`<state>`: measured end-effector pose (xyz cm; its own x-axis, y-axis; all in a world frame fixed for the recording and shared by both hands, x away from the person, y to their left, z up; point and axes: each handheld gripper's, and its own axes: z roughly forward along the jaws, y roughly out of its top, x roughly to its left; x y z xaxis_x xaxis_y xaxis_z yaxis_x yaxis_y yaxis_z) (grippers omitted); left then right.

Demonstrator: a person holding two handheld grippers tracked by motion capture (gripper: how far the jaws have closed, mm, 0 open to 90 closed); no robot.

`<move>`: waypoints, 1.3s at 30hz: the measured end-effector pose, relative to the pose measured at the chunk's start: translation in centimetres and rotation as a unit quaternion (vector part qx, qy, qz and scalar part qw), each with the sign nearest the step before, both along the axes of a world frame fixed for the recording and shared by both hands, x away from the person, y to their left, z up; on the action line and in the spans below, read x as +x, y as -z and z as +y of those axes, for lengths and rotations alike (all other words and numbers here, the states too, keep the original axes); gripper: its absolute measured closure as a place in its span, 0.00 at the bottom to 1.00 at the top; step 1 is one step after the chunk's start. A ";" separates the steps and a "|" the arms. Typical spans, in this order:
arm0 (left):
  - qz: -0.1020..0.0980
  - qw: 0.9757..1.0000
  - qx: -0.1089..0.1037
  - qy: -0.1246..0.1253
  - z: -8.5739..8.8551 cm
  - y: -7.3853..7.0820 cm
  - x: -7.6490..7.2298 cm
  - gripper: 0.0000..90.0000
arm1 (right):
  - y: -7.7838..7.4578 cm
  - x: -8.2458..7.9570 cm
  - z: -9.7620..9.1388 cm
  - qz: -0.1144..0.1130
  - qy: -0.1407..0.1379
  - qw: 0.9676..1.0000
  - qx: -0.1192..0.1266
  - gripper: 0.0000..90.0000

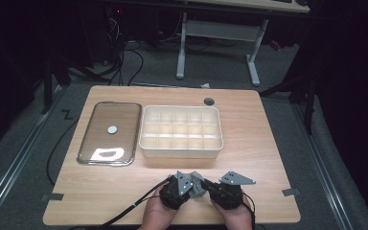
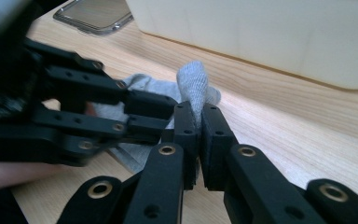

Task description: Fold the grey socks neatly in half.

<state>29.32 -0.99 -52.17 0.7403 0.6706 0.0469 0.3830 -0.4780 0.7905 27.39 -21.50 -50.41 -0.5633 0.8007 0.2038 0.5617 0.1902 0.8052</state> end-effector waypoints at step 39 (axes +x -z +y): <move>0.010 1.000 0.004 -0.004 8.2 1.1 0.9 0.77 | -1.6 1.1 7.9 0.002 -0.027 0.990 -0.139 0.97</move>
<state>30.20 7.24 -53.31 0.7363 0.6756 0.0382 0.4018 -0.4820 0.7786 28.45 -13.59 -48.76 -0.6061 0.7952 -0.0173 0.5479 0.4331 0.7156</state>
